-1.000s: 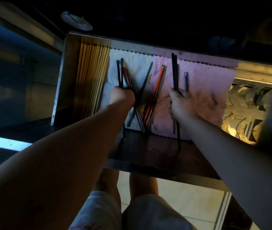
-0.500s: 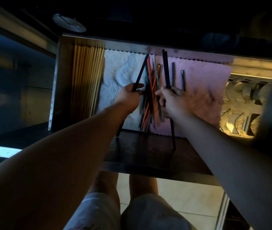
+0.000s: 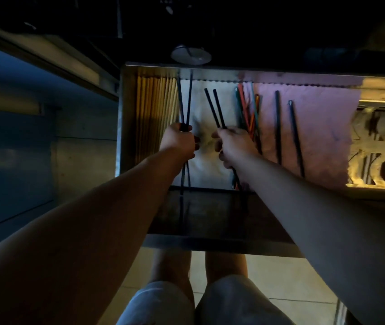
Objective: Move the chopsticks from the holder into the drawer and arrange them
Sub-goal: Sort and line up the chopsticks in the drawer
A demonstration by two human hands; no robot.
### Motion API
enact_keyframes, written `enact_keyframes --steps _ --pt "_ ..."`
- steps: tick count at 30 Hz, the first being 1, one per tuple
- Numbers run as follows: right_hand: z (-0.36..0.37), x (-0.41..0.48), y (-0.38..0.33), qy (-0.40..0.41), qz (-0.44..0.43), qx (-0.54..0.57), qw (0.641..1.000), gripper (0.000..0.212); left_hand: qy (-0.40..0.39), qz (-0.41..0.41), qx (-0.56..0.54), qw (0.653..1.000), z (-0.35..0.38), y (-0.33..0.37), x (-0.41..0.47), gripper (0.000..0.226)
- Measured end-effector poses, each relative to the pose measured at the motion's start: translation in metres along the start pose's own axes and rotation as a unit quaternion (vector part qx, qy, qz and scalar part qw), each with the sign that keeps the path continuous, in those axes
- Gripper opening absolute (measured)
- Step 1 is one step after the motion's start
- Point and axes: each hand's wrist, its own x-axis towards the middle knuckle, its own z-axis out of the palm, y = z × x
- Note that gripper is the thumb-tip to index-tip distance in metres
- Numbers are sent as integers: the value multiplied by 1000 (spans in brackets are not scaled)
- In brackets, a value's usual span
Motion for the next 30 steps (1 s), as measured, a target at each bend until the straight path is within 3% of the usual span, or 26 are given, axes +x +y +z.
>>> enact_keyframes --steps 6,11,21,25,28,30 --pt "42 6 -4 36 17 30 999 10 -6 62 125 990 -29 -5 13 37" --pt "58 18 2 72 43 63 994 19 -27 111 184 976 -42 -8 16 45" --pt "68 17 0 45 9 4 999 14 8 147 256 955 -40 -9 6 51" --pt "65 17 -5 93 -5 -38 995 19 44 232 422 875 -47 -8 2 61" --pt "60 19 -4 125 -18 -69 990 25 -27 321 513 796 -50 -12 6 76" --pt "59 18 -4 128 -18 -70 989 23 -74 332 591 731 -51 -18 12 86"
